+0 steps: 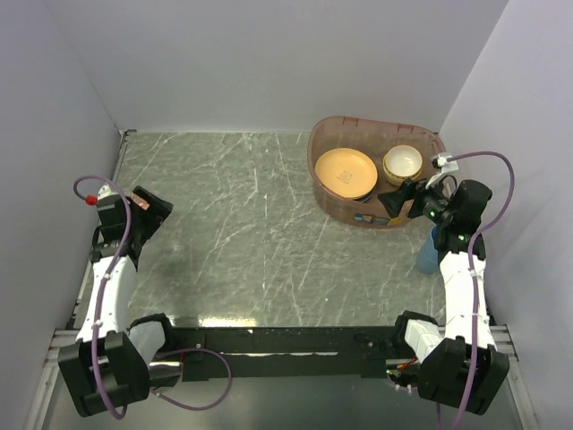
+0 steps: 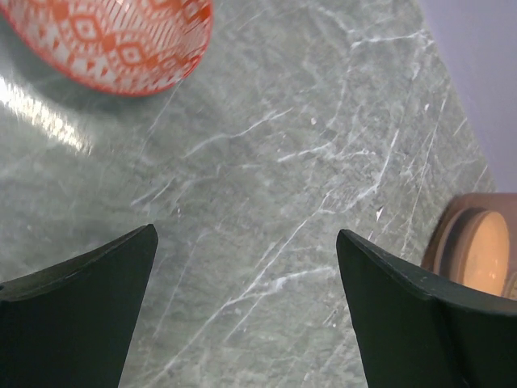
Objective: Place the mixed dishes into the plastic bin
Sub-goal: Pick up the bowl from the center of the board.
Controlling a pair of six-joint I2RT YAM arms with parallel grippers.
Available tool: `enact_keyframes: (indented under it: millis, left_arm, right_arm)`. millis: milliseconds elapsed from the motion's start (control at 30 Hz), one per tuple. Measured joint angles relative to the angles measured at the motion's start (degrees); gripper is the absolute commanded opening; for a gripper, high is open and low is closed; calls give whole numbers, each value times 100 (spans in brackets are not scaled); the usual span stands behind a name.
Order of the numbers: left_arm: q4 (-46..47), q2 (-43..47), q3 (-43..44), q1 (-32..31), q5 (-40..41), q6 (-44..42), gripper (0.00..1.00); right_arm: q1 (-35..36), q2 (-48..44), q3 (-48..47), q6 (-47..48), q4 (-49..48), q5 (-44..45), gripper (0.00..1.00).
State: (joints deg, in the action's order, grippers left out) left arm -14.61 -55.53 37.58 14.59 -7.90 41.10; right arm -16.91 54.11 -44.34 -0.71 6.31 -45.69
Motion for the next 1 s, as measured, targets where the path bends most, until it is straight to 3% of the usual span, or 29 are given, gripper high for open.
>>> enact_keyframes:
  millis: [433,1000]
  left_arm:
    - [-400,-1099,-59,503,136,741,99]
    - [-236,-2562,855,1051,455,1351,98]
  right_arm:
    - [-2,-55,0,-138,-33,-356,100]
    - [-2,-57,-2,-136,26,-400,100]
